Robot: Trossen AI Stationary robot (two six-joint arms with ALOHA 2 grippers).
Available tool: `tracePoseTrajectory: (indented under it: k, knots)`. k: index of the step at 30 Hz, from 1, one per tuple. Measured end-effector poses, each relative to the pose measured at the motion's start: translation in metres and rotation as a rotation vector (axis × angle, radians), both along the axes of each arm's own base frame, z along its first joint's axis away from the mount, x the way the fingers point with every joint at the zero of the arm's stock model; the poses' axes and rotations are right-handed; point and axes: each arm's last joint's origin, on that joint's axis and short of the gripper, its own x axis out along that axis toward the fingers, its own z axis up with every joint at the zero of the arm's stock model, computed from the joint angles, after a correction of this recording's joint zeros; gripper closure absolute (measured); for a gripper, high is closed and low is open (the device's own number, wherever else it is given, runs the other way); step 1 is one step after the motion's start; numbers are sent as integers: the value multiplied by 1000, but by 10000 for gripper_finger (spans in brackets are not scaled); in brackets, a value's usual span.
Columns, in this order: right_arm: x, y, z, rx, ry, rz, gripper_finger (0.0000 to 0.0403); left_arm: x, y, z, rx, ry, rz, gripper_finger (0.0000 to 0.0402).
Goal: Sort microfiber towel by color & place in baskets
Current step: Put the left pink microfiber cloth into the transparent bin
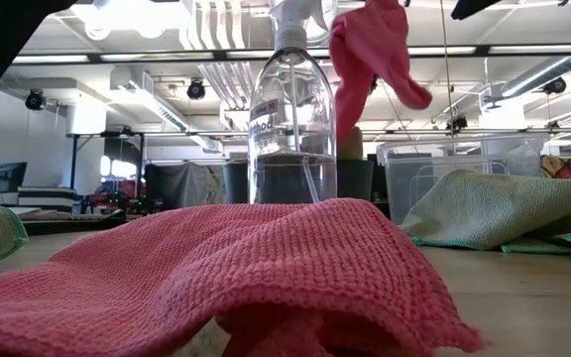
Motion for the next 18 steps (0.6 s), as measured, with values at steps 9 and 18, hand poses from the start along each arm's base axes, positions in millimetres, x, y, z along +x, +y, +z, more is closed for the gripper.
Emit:
tracePoseTrajectory:
  k: [9, 18]
  knots:
    - [11, -6, 4, -99, -134, -138, 321, -1, -6, 2, 1, -9, -12, 401]
    - [36, -16, -9, -25, -81, -198, 321, -1, -6, 2, 21, 4, -21, 401]
